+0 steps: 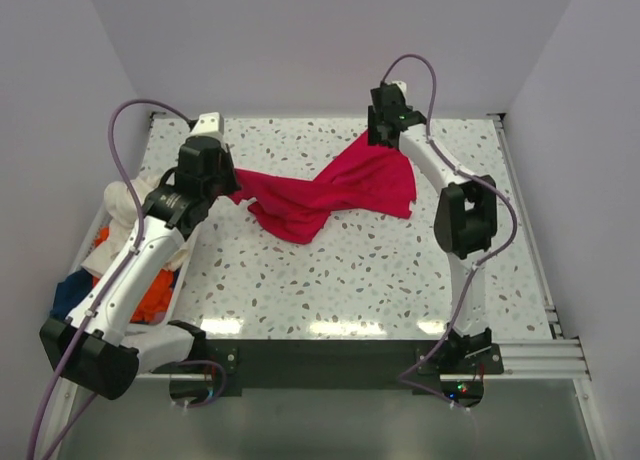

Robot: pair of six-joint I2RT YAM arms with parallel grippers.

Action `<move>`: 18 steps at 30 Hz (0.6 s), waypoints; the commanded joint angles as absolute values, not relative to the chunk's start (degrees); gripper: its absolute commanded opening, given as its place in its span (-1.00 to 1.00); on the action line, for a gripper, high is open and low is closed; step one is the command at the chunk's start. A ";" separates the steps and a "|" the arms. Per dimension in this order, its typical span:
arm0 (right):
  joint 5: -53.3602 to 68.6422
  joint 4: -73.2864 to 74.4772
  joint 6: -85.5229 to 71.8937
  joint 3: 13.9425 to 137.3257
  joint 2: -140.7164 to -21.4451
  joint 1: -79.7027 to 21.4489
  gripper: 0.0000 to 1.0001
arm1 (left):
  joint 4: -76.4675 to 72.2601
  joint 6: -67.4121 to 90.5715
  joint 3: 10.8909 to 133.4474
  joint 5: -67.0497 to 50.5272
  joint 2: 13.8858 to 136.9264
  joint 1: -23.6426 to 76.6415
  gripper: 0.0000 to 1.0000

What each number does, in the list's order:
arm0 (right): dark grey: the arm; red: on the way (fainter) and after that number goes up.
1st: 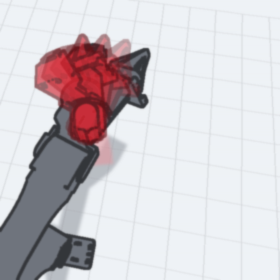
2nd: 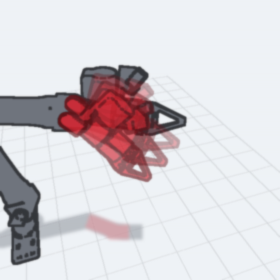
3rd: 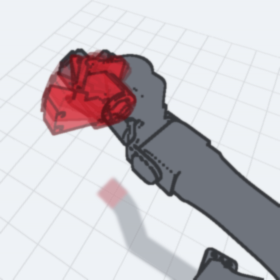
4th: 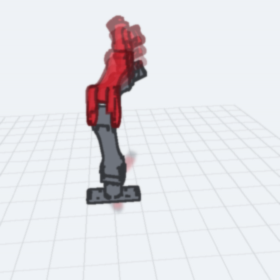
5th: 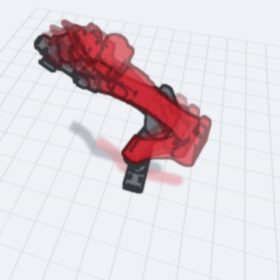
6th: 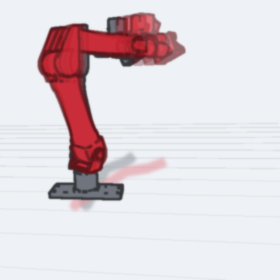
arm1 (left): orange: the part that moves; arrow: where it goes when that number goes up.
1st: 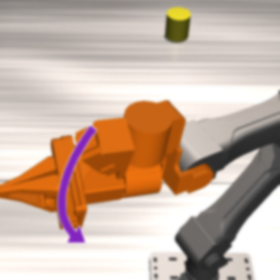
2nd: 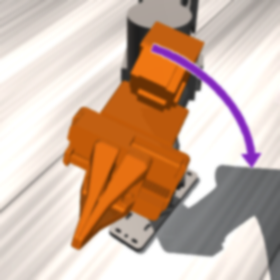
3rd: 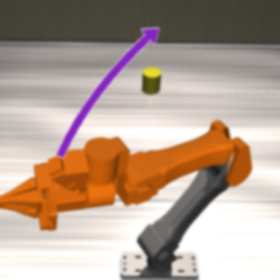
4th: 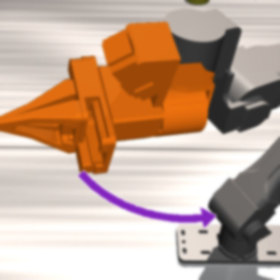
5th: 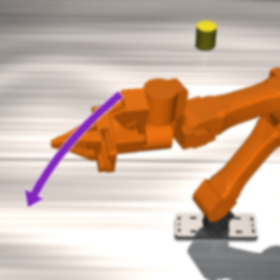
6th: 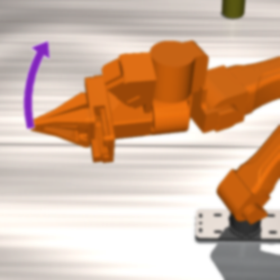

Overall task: Fold and stack the t-shirts
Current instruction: Flatten the tshirt out

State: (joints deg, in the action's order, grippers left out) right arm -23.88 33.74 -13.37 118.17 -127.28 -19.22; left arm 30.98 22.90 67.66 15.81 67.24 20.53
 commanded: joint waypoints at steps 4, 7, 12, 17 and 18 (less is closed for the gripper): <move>-25.05 30.33 -19.86 94.52 -102.44 -19.16 0.28 | 28.83 21.71 65.39 13.71 64.87 20.04 -1.00; -23.82 26.90 -22.32 81.85 -97.31 -17.85 0.24 | 28.48 21.53 64.78 13.27 63.90 20.04 -1.00; -15.05 23.99 -25.48 71.64 -94.92 -13.20 0.21 | 28.13 21.27 64.34 12.22 63.63 20.04 -1.00; -9.59 21.36 -27.68 69.43 -97.20 -10.55 0.21 | 27.77 21.36 63.46 11.60 63.11 20.04 -1.00; -8.88 21.18 -28.03 69.43 -98.86 -10.46 0.21 | 27.77 21.44 63.02 11.60 62.93 20.04 -1.00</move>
